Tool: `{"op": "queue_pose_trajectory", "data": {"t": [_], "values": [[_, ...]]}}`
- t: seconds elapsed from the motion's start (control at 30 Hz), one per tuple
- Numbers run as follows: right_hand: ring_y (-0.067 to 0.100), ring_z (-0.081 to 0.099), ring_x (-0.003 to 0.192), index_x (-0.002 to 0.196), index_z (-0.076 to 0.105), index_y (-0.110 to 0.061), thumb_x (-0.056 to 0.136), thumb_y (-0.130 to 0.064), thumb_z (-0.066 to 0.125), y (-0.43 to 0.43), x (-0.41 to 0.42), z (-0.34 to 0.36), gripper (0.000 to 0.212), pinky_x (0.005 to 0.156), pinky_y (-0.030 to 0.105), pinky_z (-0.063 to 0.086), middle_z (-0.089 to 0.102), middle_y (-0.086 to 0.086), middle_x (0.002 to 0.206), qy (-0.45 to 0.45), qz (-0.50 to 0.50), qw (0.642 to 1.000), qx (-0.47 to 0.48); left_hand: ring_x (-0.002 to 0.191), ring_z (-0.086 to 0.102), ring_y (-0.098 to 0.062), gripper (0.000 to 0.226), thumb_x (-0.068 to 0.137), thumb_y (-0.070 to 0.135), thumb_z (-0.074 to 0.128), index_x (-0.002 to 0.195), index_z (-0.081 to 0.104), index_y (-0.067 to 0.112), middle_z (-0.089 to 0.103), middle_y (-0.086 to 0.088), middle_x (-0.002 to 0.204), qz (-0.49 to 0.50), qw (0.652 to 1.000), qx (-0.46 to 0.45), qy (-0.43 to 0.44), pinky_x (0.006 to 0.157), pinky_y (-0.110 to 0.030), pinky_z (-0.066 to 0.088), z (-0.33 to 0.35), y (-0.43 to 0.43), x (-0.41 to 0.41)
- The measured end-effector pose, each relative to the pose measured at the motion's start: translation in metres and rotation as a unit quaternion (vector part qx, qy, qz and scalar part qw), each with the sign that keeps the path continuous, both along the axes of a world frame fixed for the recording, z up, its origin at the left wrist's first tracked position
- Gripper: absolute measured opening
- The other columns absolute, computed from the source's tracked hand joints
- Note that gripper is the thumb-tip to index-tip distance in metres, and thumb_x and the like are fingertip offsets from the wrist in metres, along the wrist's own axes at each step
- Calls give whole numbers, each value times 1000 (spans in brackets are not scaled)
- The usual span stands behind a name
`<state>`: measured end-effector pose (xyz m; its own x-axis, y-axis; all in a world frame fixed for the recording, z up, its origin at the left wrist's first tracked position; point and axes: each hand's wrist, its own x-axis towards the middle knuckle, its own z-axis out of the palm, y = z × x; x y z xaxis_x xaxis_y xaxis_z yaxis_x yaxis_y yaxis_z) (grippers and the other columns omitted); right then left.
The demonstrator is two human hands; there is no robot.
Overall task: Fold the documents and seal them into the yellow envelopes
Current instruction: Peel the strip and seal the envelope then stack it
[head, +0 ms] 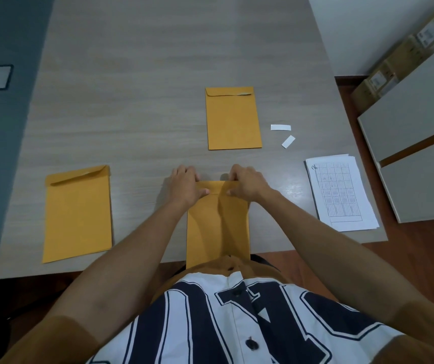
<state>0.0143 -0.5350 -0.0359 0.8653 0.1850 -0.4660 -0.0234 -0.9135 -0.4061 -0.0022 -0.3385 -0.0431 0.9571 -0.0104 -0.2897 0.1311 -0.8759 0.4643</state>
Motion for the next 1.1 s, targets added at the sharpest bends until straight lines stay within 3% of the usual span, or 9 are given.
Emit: {"op": "queue_pose_trajectory", "data": {"t": [0.13,0.27,0.47,0.6,0.77,0.87,0.93,1.1], "values": [[22,58,94,98,57,-15,73,-21,84,-7,8,13,37,71,33,50,61,3,100,34,-62,989,128,92,54,-17,38,75,25,85,98,56,16,58,-1,101,84,973,-178,120,63,-24,42,14,10,12],[21,57,93,100,61,-14,66,-29,90,-19,17,24,47,65,32,52,60,6,106,69,-132,971,189,89,59,-18,38,76,18,84,107,61,12,62,-13,108,128,921,-332,158,63,-21,49,21,22,18],[19,56,88,96,65,-15,66,-25,91,-36,25,25,41,64,24,47,61,3,97,96,-177,948,248,89,64,-19,37,81,14,79,116,65,15,67,-10,95,122,898,-386,172,67,-19,52,19,18,27],[21,61,88,97,63,-12,68,-24,89,-34,29,23,41,73,30,52,62,6,95,83,-228,927,287,96,65,-22,30,85,7,74,111,67,19,68,-14,103,162,871,-432,172,85,-30,55,13,27,37],[24,64,87,87,57,-12,68,-27,89,-35,41,22,40,77,36,55,66,12,95,52,-317,890,325,88,65,-18,23,92,11,67,113,61,4,69,-9,99,192,861,-429,194,60,-20,56,14,17,42],[15,53,71,78,53,-16,64,-31,91,-39,52,22,43,67,26,45,53,0,71,33,-359,876,321,83,65,-17,15,93,12,65,106,61,5,68,-9,98,210,868,-418,167,67,-29,58,13,7,54],[14,49,70,74,52,-19,68,-26,89,-43,59,21,39,63,25,42,47,-5,67,42,-379,861,335,83,64,-18,4,93,12,66,96,63,12,69,-4,93,228,870,-412,143,76,-37,55,14,4,68],[17,56,73,75,56,-17,71,-24,87,-55,81,17,32,58,28,49,55,-2,73,17,-405,857,318,84,66,-16,12,90,13,70,98,63,16,70,-3,96,226,876,-412,107,69,-28,53,29,-8,112]]}}
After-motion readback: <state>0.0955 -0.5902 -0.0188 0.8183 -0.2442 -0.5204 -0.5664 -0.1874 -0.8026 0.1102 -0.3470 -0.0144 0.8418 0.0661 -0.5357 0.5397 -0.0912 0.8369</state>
